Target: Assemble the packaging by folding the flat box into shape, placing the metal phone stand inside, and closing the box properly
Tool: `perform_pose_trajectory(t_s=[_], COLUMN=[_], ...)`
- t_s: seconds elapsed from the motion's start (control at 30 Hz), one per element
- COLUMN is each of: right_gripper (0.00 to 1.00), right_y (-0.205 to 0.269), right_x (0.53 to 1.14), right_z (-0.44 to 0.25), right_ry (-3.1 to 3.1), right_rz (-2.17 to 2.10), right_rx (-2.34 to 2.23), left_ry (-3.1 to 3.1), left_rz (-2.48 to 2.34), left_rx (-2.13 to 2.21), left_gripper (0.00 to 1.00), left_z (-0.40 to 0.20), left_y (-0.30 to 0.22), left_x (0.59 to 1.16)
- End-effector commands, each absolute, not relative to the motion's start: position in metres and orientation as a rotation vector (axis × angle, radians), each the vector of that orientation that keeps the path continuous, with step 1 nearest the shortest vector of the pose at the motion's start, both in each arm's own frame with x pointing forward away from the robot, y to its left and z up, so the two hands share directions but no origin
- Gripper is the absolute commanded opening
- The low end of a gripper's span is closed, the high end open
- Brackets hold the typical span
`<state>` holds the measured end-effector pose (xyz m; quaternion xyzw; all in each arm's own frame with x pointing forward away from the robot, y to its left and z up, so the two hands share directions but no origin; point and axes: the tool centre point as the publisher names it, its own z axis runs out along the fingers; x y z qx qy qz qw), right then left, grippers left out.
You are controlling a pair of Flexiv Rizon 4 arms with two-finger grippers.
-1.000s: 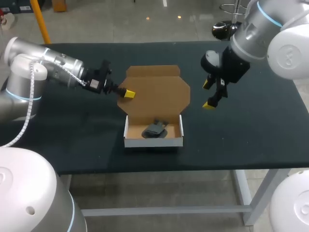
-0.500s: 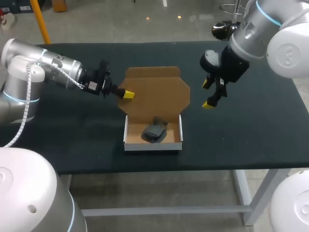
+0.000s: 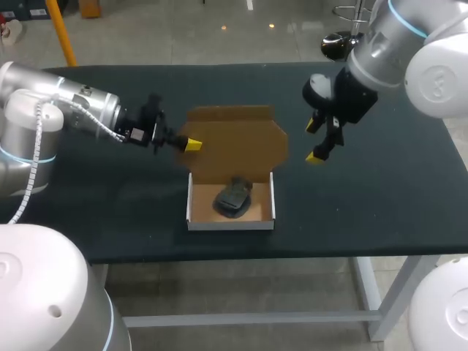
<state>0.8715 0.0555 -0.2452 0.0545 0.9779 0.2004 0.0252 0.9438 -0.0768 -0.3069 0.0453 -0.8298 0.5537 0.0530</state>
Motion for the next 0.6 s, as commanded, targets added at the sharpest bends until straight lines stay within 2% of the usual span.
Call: perform_pose_trajectory(t_s=[0.03, 0.6], right_gripper=[1.0, 1.0], right_y=[0.054, 0.065], right_x=[0.87, 0.883], right_z=[-0.241, -0.218], right_ry=[3.024, 3.001], right_rz=[0.614, 0.538], right_rx=[0.165, 0.103], left_ry=[-2.528, -2.532], left_rz=[1.684, 1.695], left_rx=[0.143, 0.137], left_gripper=[0.0, 0.0], left_z=[-0.305, -0.305], left_y=[-0.076, -0.076], left_x=[0.941, 0.939])
